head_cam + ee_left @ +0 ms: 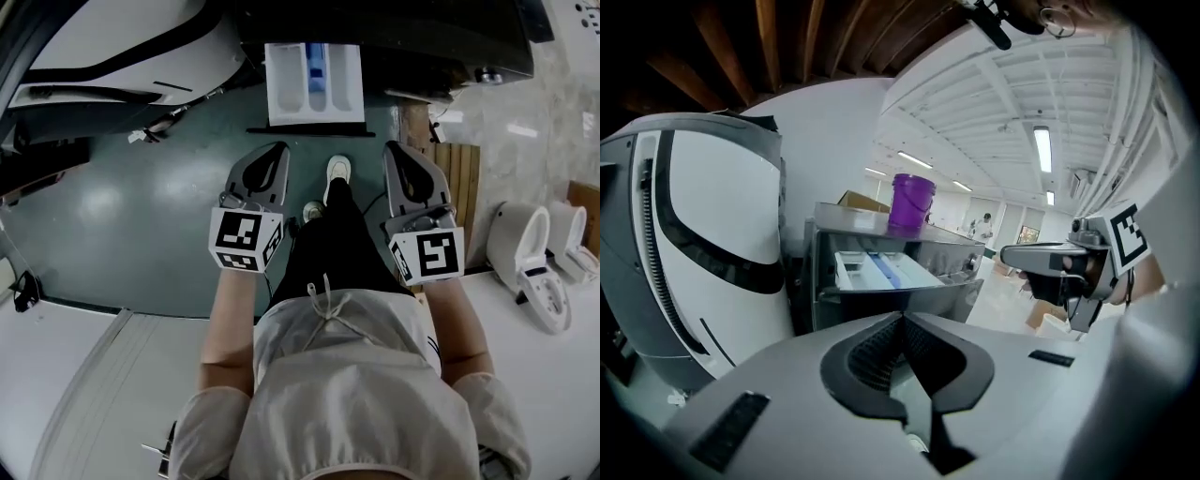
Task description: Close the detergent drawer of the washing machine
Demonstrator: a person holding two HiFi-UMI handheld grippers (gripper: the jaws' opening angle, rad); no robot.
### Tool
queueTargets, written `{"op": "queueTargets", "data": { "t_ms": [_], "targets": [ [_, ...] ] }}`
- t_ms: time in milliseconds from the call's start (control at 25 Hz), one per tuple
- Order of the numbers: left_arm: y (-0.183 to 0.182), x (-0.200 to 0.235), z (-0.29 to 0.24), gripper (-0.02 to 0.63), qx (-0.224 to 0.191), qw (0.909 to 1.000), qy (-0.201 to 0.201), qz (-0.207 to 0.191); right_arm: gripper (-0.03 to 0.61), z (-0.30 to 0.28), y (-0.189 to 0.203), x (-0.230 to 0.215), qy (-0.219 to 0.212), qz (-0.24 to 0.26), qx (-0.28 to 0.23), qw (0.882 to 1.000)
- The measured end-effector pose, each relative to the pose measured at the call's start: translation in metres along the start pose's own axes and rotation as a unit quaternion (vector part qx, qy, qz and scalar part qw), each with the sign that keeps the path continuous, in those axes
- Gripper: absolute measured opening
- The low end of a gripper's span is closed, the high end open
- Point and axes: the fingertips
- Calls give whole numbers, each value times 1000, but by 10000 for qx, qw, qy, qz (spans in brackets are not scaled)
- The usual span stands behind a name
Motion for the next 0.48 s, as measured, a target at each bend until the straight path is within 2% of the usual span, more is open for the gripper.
{"op": "queueTargets", "data": {
  "t_ms": [480],
  "targets": [
    [16, 3, -25, 18, 46, 9989, -119, 448, 5, -28, 18, -8, -149, -154, 96, 9997]
  ]
}}
Point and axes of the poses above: the fingertips, and each gripper's own axes: z backward along the fingers, x to its left, y out of its underside, and after that the axes turned 2 degrees about -x, right-handed
